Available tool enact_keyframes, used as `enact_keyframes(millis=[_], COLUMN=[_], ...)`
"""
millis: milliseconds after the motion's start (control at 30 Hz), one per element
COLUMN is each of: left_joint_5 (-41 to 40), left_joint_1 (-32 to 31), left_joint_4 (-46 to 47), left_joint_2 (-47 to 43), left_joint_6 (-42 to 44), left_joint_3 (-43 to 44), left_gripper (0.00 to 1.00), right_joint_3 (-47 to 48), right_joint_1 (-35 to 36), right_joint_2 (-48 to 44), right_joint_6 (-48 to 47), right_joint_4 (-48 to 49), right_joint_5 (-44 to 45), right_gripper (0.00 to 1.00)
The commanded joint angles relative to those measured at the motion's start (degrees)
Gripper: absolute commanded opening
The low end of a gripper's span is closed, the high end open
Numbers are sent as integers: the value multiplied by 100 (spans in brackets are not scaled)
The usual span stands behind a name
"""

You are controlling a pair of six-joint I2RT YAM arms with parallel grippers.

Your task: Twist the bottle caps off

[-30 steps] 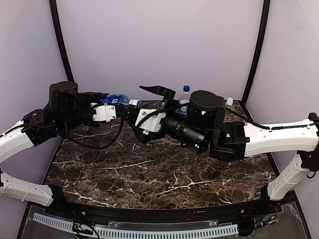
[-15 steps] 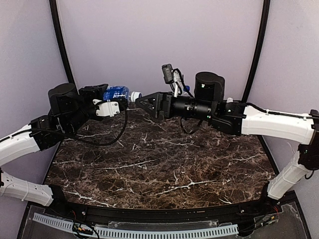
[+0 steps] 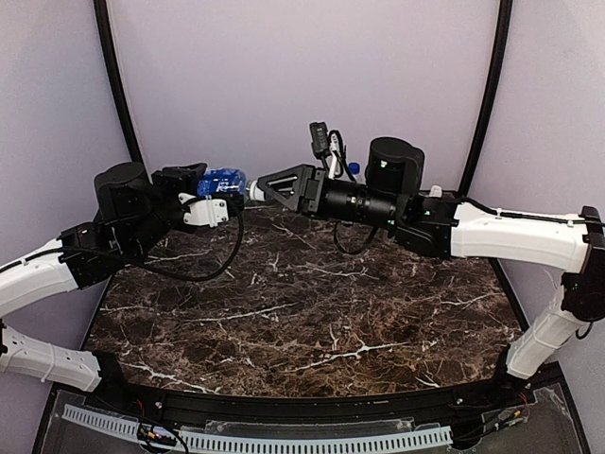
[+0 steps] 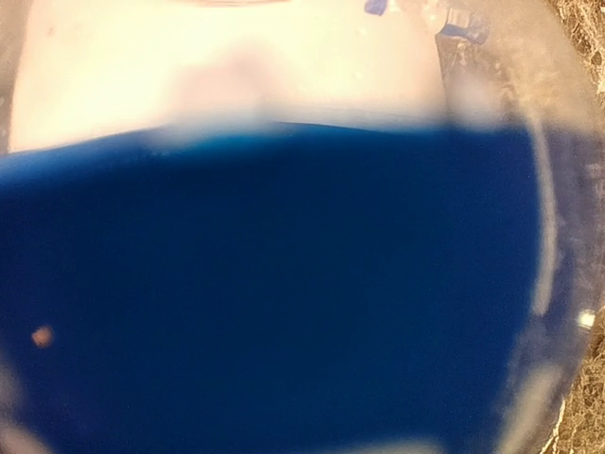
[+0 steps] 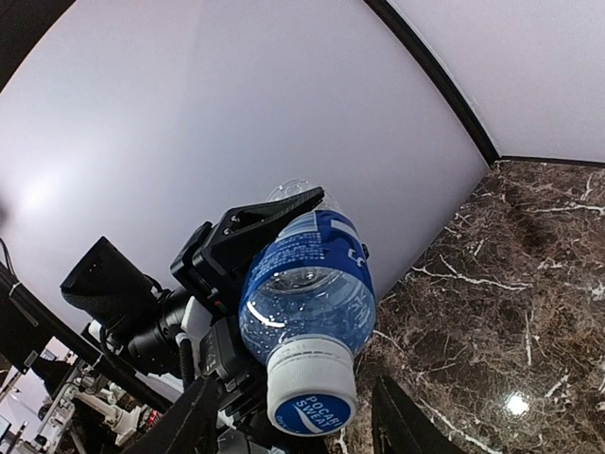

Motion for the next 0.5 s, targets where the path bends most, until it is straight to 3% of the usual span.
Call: enact_keyframes(millis=[0,333,467], left_joint_5=[13,29,47], left_joint_1=[-25,-25,-27], left_joint_4=[45,56,41], left_joint_2=[-49,-27,-33], left_joint_6=[31,66,66], left_joint_3=[7,30,33], left_gripper=[50,50,50], right_joint_3=[-4,227,128], right_joint_1=[-56,-51,-54], right_joint_2=[68,261,212], right_joint_6=[292,312,286], right_joint_4=[173,-18,105], right_joint_5=[141,-124,-64], right_gripper=[54,52,34])
